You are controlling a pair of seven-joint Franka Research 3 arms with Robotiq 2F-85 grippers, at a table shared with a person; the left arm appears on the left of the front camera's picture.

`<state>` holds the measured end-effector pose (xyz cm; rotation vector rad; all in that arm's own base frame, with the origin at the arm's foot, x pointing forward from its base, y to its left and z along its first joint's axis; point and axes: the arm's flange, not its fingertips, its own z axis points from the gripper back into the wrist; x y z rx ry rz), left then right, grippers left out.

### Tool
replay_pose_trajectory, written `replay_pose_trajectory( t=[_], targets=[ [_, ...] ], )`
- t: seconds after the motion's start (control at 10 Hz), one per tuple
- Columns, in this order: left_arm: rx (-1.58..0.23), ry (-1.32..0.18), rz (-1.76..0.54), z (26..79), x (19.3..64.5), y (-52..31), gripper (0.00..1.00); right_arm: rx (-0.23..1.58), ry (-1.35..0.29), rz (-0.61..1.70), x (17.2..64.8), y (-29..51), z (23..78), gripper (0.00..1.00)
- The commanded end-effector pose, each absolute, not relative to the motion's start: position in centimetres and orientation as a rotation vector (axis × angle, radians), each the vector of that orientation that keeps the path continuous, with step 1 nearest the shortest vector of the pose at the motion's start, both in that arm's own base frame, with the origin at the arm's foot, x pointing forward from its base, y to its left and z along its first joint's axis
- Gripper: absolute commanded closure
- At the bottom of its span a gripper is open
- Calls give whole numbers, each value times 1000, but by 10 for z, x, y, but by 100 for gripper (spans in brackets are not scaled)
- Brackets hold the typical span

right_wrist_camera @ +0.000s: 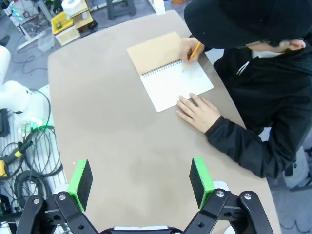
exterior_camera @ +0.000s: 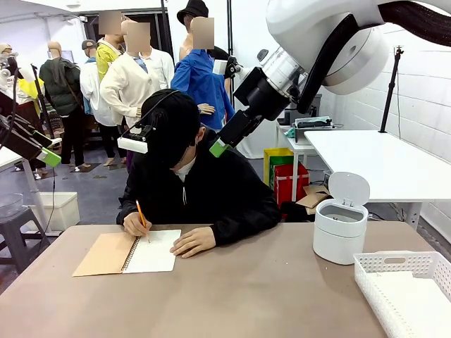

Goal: Sort the paper based on its condition.
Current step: If a person hands you a paper, place it in the Organizing basket , and if it's crumpled, put it in the Trash can.

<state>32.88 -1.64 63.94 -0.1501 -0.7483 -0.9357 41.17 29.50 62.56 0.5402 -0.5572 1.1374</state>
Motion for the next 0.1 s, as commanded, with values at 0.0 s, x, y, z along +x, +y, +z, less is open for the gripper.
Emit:
replay_pose_trajectory(
  t=[0.0],
  targets=[
    [-163,-753,-937,640,329,-15,0,544,-552,1139,413,295,625,0]
  ],
)
